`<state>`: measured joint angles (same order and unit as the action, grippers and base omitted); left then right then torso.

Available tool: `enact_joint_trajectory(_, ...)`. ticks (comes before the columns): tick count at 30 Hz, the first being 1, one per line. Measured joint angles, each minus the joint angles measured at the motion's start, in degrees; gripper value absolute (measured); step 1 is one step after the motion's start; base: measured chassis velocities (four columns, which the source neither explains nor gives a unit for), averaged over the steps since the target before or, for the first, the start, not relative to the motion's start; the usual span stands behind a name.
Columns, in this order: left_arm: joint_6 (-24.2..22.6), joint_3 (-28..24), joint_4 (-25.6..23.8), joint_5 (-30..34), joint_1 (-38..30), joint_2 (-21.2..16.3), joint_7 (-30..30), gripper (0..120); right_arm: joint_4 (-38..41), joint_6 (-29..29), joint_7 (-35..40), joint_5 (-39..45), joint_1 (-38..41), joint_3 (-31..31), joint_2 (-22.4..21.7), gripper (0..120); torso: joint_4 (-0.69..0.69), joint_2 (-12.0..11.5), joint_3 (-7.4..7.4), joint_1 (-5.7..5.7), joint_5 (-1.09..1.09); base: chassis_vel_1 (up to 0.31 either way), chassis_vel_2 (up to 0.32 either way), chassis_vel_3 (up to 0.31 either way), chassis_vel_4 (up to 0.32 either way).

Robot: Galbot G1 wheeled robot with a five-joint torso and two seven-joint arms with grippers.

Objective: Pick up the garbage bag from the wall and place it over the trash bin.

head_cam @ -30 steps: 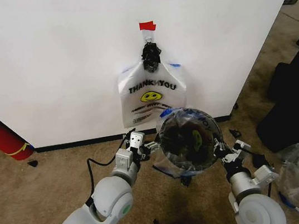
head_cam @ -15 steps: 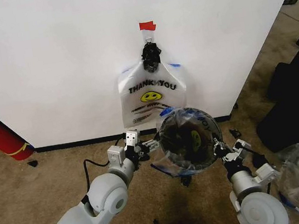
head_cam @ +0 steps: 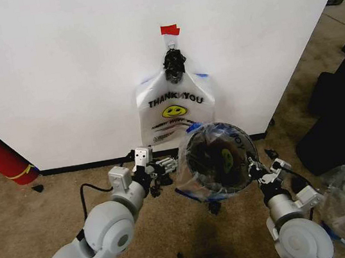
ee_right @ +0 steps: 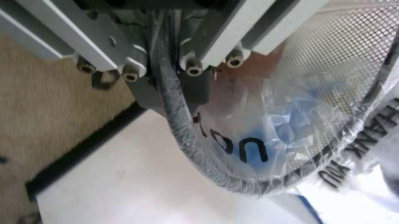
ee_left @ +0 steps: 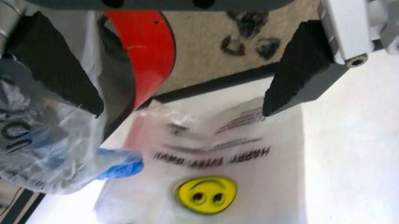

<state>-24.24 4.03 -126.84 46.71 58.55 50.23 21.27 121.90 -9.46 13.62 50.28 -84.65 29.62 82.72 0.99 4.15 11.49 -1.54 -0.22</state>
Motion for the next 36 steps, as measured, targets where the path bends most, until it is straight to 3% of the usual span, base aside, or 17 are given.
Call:
enact_joint_trajectory(5, 5.32, 2.49, -0.03, -1.99, 4.03, 0.28, -1.6, 100, -0.18, -3.38, 3.49, 5.81, 0.93, 0.4, 0.07, 0, 0.0, 0.0, 0.0, 0.0, 0.0, 0.0, 0.0, 0.0, 0.0)
enact_joint_trajectory(10, 15.19, 8.19, -0.99, -13.29, 15.39, 8.81, -2.27, 100, -3.3, -6.45, 5.58, 8.87, 3.29, -0.42, 0.19, 0, -0.01, 0.0, 0.0, 0.0, 0.0, 0.0, 0.0, 0.0, 0.0)
enact_joint_trajectory(11, 15.19, 8.19, -0.99, -13.29, 15.39, 8.81, -2.27, 100, -3.3, -6.45, 5.58, 8.87, 3.29, -0.42, 0.19, 0, -0.01, 0.0, 0.0, 0.0, 0.0, 0.0, 0.0, 0.0, 0.0)
enact_joint_trajectory(14, 19.53, 11.45, -1.27, -17.89, 19.78, 13.62, -2.82, 100, -5.19, -7.84, 6.46, 8.9, 4.89, -1.54, 0.21, 0, 0.0, 0.0, 0.0, 0.0, -0.01, 0.0, 0.0, 0.0, 0.0)
enact_joint_trajectory(16, 24.45, 14.87, -0.83, -20.38, 23.43, 15.76, -3.3, 100, -7.14, -8.94, 7.1, 8.67, 6.64, -3.06, 0.09, 0, 0.0, 0.0, 0.0, 0.0, 0.0, 0.0, 0.0, 0.0, 0.0)
enact_joint_trajectory(17, 24.45, 14.87, -0.83, -20.38, 23.43, 15.76, -3.3, 100, -7.14, -8.94, 7.1, 8.67, 6.64, -3.06, 0.09, 0, 0.0, 0.0, 0.0, 0.0, 0.0, 0.0, 0.0, 0.0, 0.0)
enact_joint_trajectory(22, 33.16, 19.96, 1.21, -20.78, 31.19, 16.2, -7.13, 100, -10.63, -10.48, 7.75, 7.0, 10.0, -6.42, -0.09, 0, 0.0, 0.0, 0.0, 0.0, -0.01, 0.0, 0.0, 0.0, 0.0)
enact_joint_trajectory(27, 37.42, 22.97, 1.69, -20.79, 35.94, 17.2, -9.55, 100, -12.29, -10.78, 7.52, 5.79, 11.41, -8.51, -0.09, 0, -0.01, 0.0, 0.0, 0.0, 0.0, 0.0, 0.0, 0.0, 0.0)
enact_joint_trajectory(36, 37.01, 23.72, 1.1, -21.25, 36.03, 20.87, -9.61, 100, -14.0, -10.9, 6.73, 4.2, 12.63, -10.09, -0.23, 0, 0.0, 0.0, 0.0, 0.0, 0.0, 0.0, 0.0, 0.0, 0.0)
